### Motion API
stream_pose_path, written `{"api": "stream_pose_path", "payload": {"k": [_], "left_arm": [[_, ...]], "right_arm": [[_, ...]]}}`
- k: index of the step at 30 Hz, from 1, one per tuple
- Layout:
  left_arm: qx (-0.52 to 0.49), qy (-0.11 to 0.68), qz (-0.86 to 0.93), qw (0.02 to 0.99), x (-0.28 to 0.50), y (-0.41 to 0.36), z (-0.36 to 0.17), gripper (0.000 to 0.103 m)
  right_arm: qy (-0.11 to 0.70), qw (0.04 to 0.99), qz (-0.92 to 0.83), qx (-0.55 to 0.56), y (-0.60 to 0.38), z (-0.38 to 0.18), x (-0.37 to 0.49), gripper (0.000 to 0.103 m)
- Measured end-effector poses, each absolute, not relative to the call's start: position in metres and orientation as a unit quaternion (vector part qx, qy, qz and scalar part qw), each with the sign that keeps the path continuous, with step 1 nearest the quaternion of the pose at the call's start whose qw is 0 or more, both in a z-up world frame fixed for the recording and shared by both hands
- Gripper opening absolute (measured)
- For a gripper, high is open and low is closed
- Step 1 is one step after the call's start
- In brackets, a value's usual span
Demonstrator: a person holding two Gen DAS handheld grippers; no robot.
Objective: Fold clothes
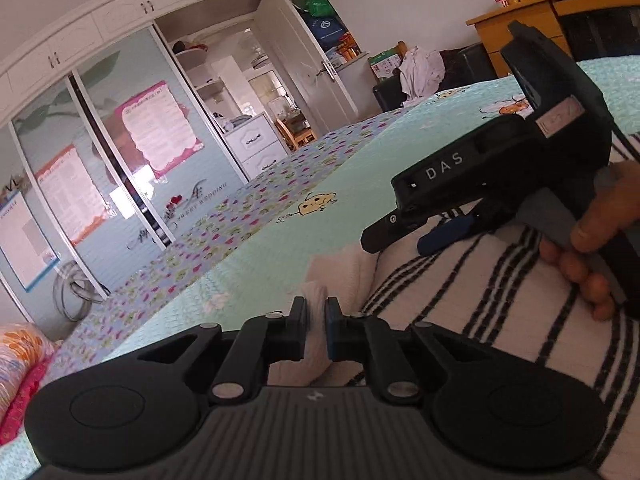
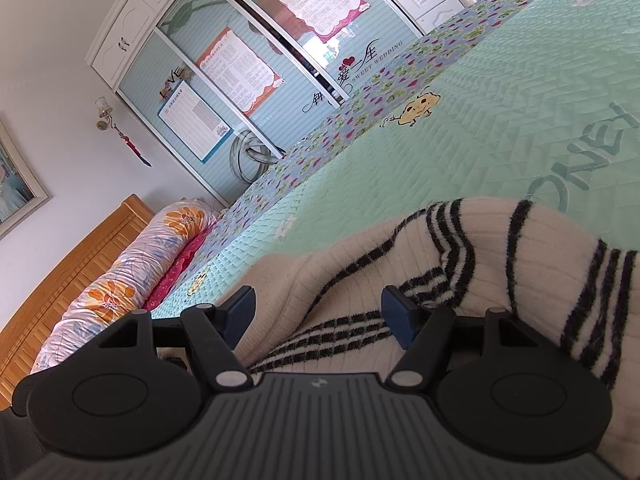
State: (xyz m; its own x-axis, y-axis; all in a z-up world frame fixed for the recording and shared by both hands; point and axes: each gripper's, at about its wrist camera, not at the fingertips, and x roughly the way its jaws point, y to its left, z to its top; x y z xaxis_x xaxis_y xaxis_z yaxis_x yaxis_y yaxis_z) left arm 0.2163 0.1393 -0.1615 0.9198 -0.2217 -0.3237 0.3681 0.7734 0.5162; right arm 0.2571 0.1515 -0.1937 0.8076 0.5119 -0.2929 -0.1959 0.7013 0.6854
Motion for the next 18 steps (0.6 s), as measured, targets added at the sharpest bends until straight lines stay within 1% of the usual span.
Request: {"api": "stream_pose_path", "payload": {"k": [3,5,7,10,11,12,14,16,17,18], "left_arm": [[0.299,0.107,-0.129,0.939,0.224,0.137,-0.157,0.01],[0.297,0.107,-0.085,0.945,0.252,0.137,-0.155,0.01],[0.279,0.155,-0.027,0.947,0.3,0.146,-0.159,0.01],[0.225,0.253,-0.016,0.941,0.355,0.164,-0.169,0.01],[0.214,0.27,-0.007,0.939,0.365,0.168,-0.171,0.012],[0.194,0.274,0.0,0.942,0.367,0.175,-0.169,0.013],[0.103,0.254,0.008,0.962,0.357,0.197,-0.154,0.015],[-0.009,0.233,0.021,0.972,0.342,0.226,-0.139,0.041],[-0.062,0.227,0.027,0.972,0.333,0.24,-0.133,0.043],[-0.114,0.22,0.033,0.968,0.324,0.254,-0.127,0.043]], "right_arm": [[0.238,0.891,0.198,0.331,0.152,-0.194,0.257,0.07],[0.238,0.891,0.198,0.331,0.153,-0.193,0.257,0.07],[0.239,0.892,0.198,0.33,0.153,-0.193,0.257,0.07],[0.238,0.891,0.199,0.331,0.153,-0.193,0.257,0.07],[0.238,0.891,0.2,0.332,0.152,-0.193,0.258,0.07],[0.238,0.89,0.2,0.333,0.152,-0.193,0.258,0.07],[0.238,0.889,0.201,0.334,0.152,-0.193,0.258,0.071],[0.238,0.889,0.202,0.335,0.151,-0.194,0.259,0.071],[0.238,0.888,0.203,0.336,0.151,-0.194,0.259,0.071],[0.238,0.888,0.203,0.337,0.151,-0.194,0.259,0.071]]}}
